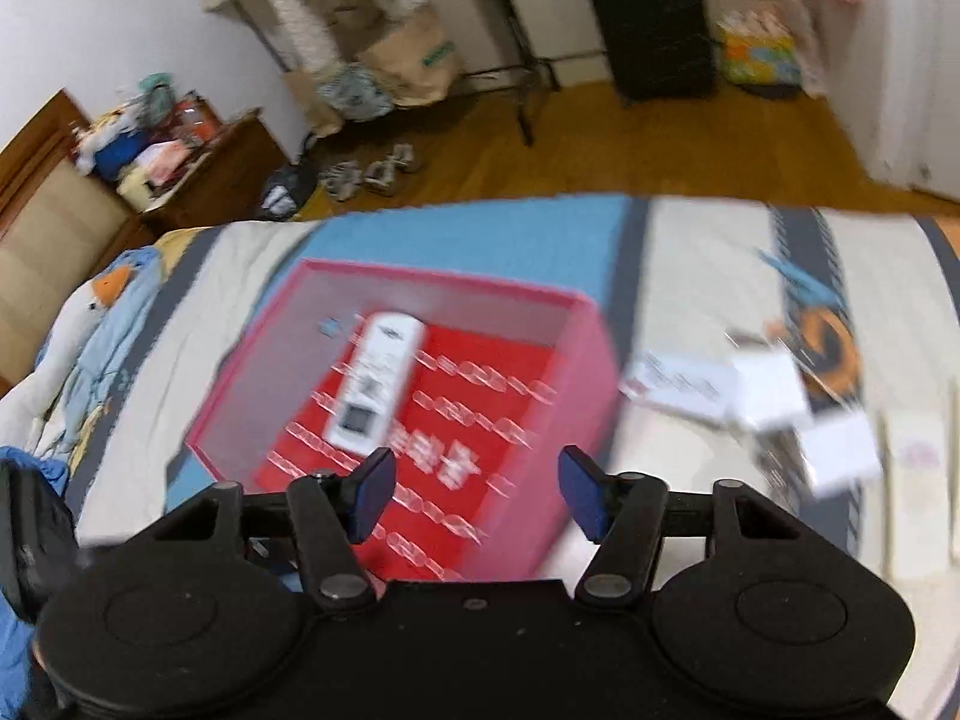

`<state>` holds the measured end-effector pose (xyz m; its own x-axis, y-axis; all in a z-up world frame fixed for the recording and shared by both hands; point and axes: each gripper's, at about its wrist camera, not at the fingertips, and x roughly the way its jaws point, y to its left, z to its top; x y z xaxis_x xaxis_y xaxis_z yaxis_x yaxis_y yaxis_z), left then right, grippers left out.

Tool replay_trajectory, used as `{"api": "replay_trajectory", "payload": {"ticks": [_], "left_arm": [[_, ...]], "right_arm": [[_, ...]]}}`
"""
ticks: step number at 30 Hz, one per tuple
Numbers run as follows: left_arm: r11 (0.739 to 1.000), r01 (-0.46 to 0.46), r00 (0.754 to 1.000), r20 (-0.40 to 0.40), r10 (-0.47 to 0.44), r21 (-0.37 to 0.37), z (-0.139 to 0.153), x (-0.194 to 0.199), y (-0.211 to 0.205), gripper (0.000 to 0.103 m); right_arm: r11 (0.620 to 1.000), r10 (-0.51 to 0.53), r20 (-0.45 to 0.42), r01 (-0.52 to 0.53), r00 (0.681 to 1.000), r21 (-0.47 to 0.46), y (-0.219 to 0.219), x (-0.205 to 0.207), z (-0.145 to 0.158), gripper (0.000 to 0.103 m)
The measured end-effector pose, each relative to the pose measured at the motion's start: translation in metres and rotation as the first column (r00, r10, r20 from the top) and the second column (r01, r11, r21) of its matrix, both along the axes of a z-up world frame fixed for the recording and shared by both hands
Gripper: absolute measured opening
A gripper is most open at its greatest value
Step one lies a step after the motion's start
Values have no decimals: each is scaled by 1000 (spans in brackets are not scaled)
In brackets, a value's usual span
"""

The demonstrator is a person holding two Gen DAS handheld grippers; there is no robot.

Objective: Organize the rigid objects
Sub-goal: 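Lower the TCL remote into the pink box and open the right gripper, then move the right tool back to the plain white remote and grasp it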

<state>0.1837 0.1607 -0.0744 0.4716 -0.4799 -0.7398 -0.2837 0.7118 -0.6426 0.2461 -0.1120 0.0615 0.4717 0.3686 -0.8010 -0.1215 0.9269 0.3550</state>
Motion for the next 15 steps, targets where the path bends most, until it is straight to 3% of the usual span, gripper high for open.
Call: {"api": "replay_trajectory", "payload": {"ticks": [1,4,8,12,15], "left_arm": [[1000,1,1000,3,-1,8,1,0,-2,33],[1000,13,1000,13,-13,18,5,-2,-9,32],[999,37,999,14,-37,-11,5,-3,-17,30],[999,44,998,38,-44,-8,6,-3,-22,30],[995,70,996,52,-67,-68,3,-3,-25,29]], "right_arm": [[1000,-16,-7,16,1000,13,-8,-5,-6,49],[992,-39,-44,44,998,119,-21,-8,-28,38],[969,-3,-57,17,998,245,-11,-2,-44,31],[986,12,-37,-6,999,168,7,10,-47,26],[985,15,-27,-10,1000,171,6,16,-46,26]]}}
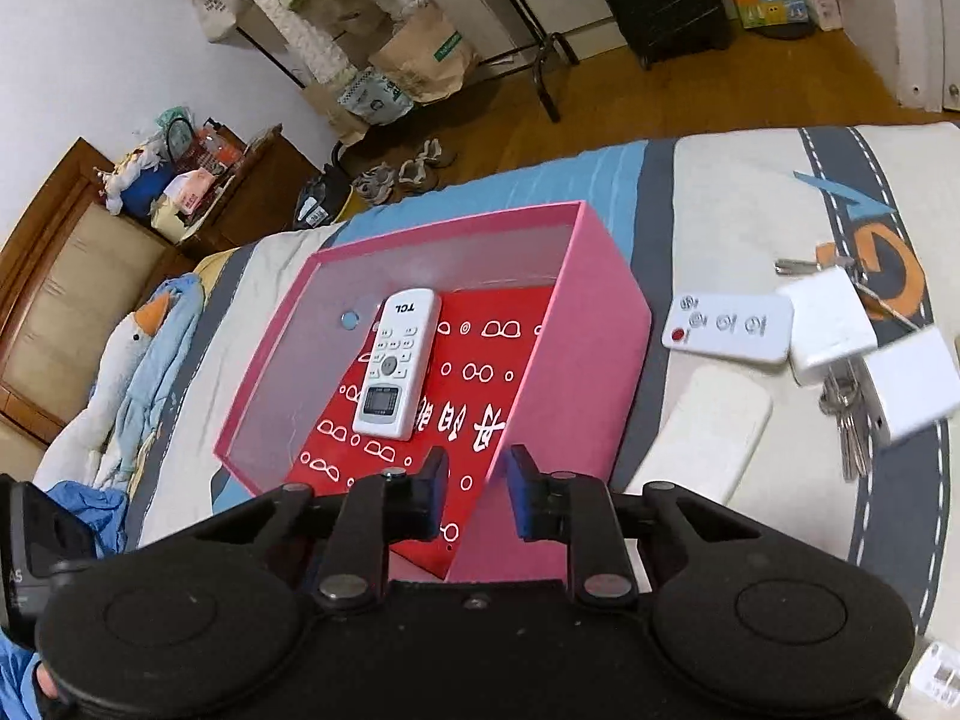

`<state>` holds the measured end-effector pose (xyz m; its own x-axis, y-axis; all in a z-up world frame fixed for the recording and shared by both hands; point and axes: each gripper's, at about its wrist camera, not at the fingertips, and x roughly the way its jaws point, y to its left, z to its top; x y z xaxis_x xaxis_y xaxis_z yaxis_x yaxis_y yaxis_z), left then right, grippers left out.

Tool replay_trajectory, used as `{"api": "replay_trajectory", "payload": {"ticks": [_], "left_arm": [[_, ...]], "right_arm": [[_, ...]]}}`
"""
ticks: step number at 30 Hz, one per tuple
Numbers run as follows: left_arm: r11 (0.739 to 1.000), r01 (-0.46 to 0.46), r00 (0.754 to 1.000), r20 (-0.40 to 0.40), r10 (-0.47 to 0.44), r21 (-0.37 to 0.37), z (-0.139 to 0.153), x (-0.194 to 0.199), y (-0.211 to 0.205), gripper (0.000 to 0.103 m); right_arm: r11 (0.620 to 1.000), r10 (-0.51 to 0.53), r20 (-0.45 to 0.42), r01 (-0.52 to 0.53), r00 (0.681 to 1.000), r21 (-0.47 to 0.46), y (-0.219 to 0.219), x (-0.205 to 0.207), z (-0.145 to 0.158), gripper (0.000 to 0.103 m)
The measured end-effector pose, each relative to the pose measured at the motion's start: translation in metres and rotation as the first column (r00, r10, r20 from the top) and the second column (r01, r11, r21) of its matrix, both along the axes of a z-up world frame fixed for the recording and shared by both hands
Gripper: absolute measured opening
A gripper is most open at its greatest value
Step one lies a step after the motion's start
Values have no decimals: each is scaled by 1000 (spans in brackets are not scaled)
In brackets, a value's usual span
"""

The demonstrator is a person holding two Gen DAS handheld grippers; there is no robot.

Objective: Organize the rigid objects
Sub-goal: 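Move the right tool back to the plain white remote and grasp it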

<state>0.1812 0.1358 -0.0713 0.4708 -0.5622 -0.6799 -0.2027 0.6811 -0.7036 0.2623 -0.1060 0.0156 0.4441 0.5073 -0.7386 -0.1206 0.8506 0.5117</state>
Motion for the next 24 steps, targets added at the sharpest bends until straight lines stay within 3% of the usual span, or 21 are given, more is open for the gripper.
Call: {"api": "replay_trajectory", "payload": {"ticks": [2,6,9,13,16,19,21,23,24], "left_arm": [[1000,-7,1000,0,7,-31,-2,0,-2,26],[1000,-13,1000,25,14,-9,0,-2,-6,26],[1000,-18,1000,17,18,21,2,-3,-5,34],[994,-32,999,21,30,106,5,-2,-3,49],[962,-81,996,50,70,263,13,-2,1,59],[926,-131,991,62,116,354,14,-1,6,60],[939,-139,990,44,132,316,9,1,14,54],[954,-137,991,37,132,267,5,2,19,42],[956,-137,991,35,133,259,5,1,20,41]], "right_arm": [[1000,22,18,-22,1000,-13,0,4,-2,26],[999,39,49,-38,998,-30,2,8,0,25],[993,7,125,8,992,-117,0,-5,6,29],[955,-76,70,93,995,-283,-7,-15,-12,43],[935,-160,4,153,987,-319,-16,-13,-34,55],[923,-233,-23,214,972,-318,-23,-6,-53,64],[914,-269,-16,250,963,-319,-24,-2,-62,72],[920,-262,-7,247,965,-303,-20,3,-71,74],[925,-240,0,229,971,-303,-16,4,-75,74]]}}
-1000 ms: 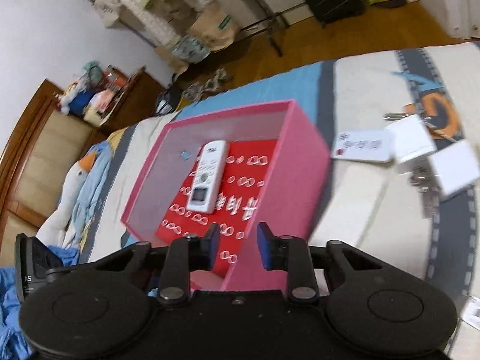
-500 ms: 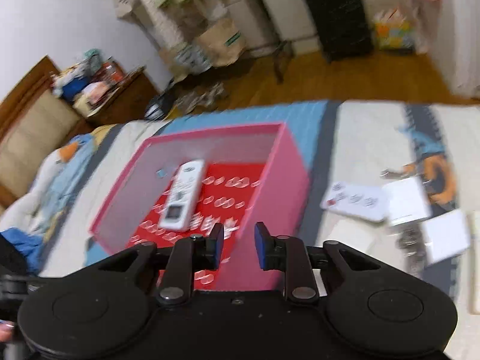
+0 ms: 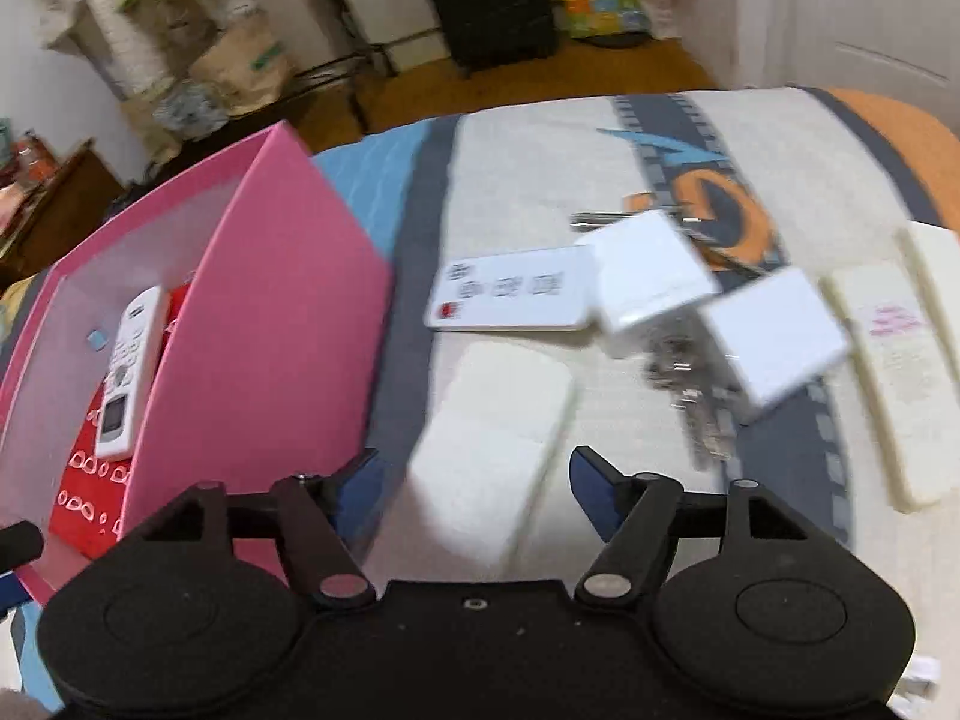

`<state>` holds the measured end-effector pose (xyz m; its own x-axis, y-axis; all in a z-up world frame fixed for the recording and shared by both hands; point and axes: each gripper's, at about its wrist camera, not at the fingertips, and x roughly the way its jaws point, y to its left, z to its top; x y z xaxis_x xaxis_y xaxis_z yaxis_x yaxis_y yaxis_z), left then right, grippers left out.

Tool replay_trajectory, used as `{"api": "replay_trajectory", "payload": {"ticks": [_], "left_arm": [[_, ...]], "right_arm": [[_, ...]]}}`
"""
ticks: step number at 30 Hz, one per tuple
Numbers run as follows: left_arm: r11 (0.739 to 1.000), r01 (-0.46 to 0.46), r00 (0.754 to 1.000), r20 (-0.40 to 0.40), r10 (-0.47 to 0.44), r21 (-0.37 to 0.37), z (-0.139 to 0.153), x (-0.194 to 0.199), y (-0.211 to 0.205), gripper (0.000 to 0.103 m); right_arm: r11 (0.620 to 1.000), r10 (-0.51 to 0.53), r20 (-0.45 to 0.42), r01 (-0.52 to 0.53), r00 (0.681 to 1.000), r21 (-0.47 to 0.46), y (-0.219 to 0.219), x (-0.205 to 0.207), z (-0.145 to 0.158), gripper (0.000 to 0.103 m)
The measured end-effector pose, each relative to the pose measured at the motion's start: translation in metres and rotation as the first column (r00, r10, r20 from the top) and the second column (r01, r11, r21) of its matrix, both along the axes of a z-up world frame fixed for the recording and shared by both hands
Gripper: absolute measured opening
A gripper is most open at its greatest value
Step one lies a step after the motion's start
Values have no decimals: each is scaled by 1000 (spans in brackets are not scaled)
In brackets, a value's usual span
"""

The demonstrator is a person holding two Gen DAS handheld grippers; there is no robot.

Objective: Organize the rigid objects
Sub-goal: 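Move the right tool back to the plain white remote and grasp it, then carry the plain white remote with the right gripper over the pink box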

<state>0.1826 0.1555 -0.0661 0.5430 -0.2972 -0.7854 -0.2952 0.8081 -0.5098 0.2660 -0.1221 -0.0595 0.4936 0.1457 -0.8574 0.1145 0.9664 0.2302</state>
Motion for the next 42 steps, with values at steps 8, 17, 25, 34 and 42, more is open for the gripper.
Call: {"api": "replay_trajectory", "payload": {"ticks": [8,17,25,34,42], "left_arm": [[1000,10,1000,5,-10,15,0,-1,-3,41],[1000,3,1000,11,-3,7,0,-1,-2,40],[1000,1,1000,12,-1,6,0,-1,0,40],[1000,3,1000,18,-4,7,0,-2,0,39],[1000,4,1000,14,-4,3,0,-2,1,38]], "right_arm": [[969,203,-12,-203,979,-140,14,-5,-4,67],[938,280,-67,-287,958,-194,17,-8,-12,72],[944,264,45,-249,963,-218,10,-18,-2,60],[977,210,220,-195,953,-88,-1,-36,46,58],[951,307,455,-285,836,-119,29,-51,152,58]]}}
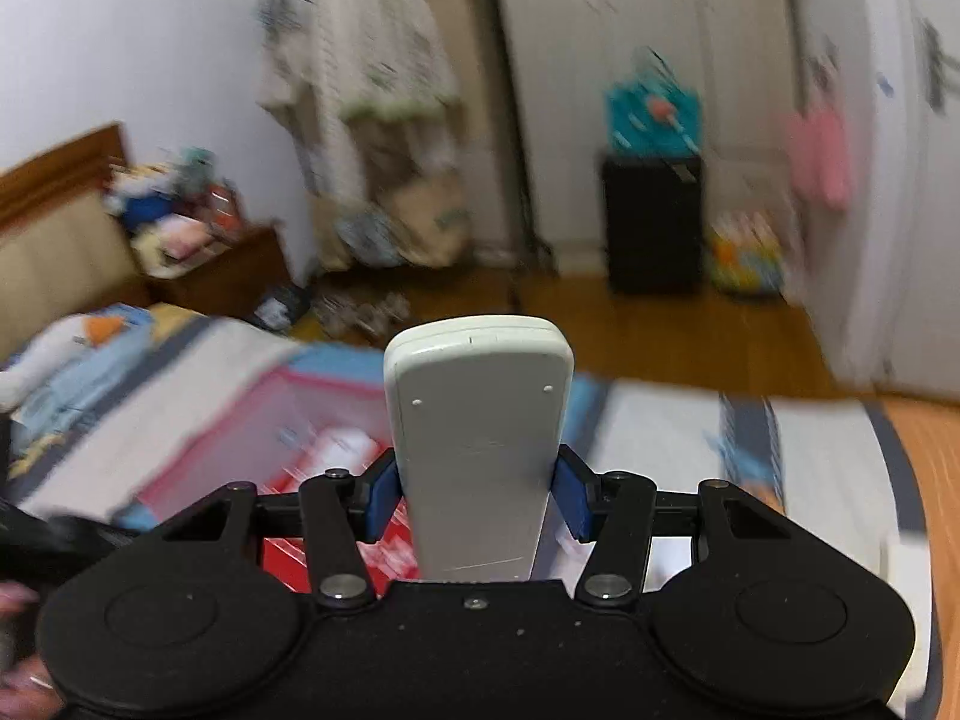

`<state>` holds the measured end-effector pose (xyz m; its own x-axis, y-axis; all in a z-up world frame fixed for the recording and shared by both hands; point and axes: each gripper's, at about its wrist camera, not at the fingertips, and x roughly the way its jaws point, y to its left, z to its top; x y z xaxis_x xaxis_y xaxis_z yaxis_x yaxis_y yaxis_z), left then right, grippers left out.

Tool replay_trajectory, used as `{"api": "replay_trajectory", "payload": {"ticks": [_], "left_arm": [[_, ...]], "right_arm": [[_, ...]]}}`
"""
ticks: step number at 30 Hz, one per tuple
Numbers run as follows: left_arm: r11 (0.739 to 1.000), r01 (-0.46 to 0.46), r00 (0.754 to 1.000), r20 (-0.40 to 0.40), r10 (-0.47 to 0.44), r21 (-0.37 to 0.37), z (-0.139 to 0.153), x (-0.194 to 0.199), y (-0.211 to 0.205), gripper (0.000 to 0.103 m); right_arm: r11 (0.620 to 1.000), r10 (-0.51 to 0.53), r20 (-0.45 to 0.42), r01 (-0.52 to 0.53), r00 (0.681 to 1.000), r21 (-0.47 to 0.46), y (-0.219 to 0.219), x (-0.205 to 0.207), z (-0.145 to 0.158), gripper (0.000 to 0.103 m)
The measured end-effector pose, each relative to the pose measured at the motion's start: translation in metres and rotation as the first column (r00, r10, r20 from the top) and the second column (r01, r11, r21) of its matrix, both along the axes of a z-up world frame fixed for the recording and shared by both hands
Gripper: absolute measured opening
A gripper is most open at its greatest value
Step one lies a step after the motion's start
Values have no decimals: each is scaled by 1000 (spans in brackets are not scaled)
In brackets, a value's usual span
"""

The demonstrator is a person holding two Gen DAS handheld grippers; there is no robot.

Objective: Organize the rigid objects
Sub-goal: 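Carry the plain white remote with the right gripper over the pink box, then place the plain white remote beside the TCL remote and open the right gripper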

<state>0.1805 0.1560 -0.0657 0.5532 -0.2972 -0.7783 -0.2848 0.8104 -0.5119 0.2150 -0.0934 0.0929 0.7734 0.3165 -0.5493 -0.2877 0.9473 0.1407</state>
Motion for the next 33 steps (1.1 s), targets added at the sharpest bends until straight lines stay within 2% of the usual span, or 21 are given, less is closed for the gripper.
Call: {"api": "replay_trajectory", "payload": {"ticks": [3,6,8,12,15,18,20,24,26,28,30,31,33], "left_arm": [[1000,7,1000,6,-7,3,0,0,-1,38],[1000,8,1000,8,-8,-7,0,0,0,38],[1000,11,1000,11,-11,-9,0,-1,0,38],[1000,21,1000,18,-21,-7,0,-4,2,38],[999,19,1000,13,-19,-35,-1,-2,5,38],[999,23,1000,14,-22,-42,-2,-2,7,38],[999,23,1000,16,-23,-46,-2,-2,7,38],[998,23,1000,16,-22,-60,-3,-1,9,38],[998,24,1000,16,-23,-63,-4,0,10,38],[997,27,1000,17,-26,-65,-4,0,11,38],[997,30,999,16,-29,-68,-4,0,11,38],[997,32,999,16,-31,-68,-4,0,11,38],[997,32,999,15,-30,-72,-4,2,11,38]], "right_arm": [[994,90,-23,-89,996,70,21,12,18,58],[980,158,-122,-140,980,144,47,39,10,58],[974,168,-201,-132,965,182,63,62,-5,58],[982,107,-320,-49,941,184,85,102,-40,58],[974,72,-460,37,885,223,87,130,-71,58],[973,32,-572,105,819,205,94,149,-96,58],[980,-9,-604,128,797,154,97,157,-106,58],[983,-64,-626,157,777,94,110,172,-119,58],[985,-69,-655,154,753,74,119,182,-127,58],[978,-49,-699,175,713,110,121,185,-139,58],[953,-18,-732,234,681,193,117,187,-154,58],[948,-12,-740,244,673,206,119,187,-160,58],[950,-23,-732,243,680,196,124,187,-165,58]]}}
